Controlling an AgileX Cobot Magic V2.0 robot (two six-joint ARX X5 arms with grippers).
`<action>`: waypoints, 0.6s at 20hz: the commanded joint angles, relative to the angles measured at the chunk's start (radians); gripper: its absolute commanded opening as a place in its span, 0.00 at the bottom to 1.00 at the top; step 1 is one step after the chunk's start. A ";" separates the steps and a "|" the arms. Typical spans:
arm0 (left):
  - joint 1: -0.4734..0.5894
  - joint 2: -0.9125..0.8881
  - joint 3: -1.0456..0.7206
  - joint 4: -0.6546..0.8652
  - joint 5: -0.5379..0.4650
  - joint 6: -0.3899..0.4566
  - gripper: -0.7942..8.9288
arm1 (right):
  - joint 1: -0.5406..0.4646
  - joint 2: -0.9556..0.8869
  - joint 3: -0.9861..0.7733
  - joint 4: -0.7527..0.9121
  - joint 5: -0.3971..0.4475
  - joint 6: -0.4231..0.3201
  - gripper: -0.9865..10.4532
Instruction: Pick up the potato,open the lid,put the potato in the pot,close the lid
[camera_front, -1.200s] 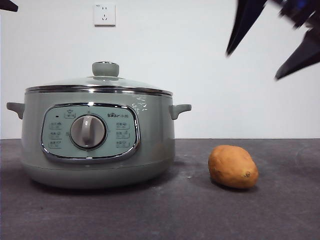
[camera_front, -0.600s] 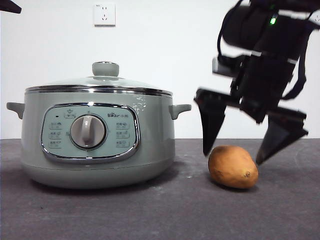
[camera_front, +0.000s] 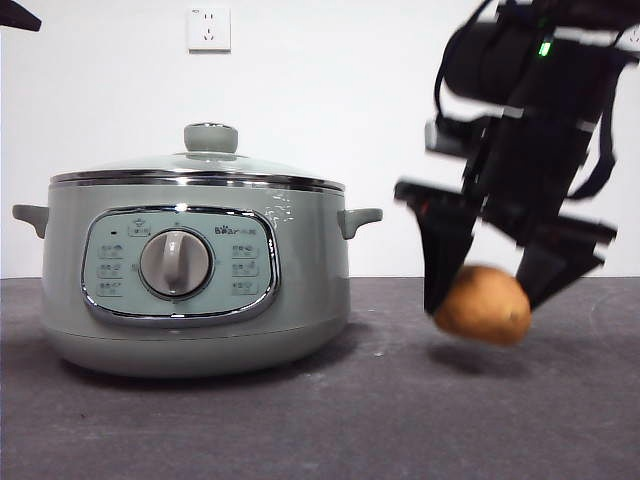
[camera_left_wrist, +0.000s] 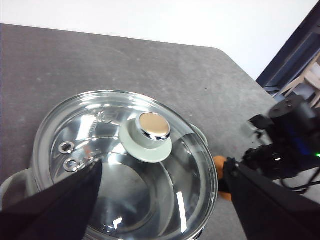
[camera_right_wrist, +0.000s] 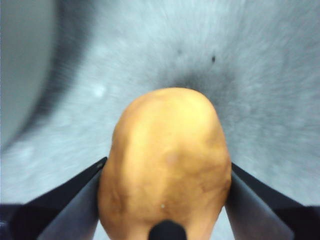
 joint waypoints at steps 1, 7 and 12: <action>-0.008 0.028 0.013 0.011 -0.019 0.005 0.50 | 0.000 -0.092 0.000 -0.042 0.002 -0.010 0.08; -0.086 0.224 0.184 -0.055 -0.084 0.080 0.50 | 0.000 -0.309 0.000 -0.131 0.007 -0.024 0.08; -0.204 0.435 0.360 -0.147 -0.235 0.152 0.50 | 0.000 -0.401 0.000 -0.175 0.007 -0.024 0.08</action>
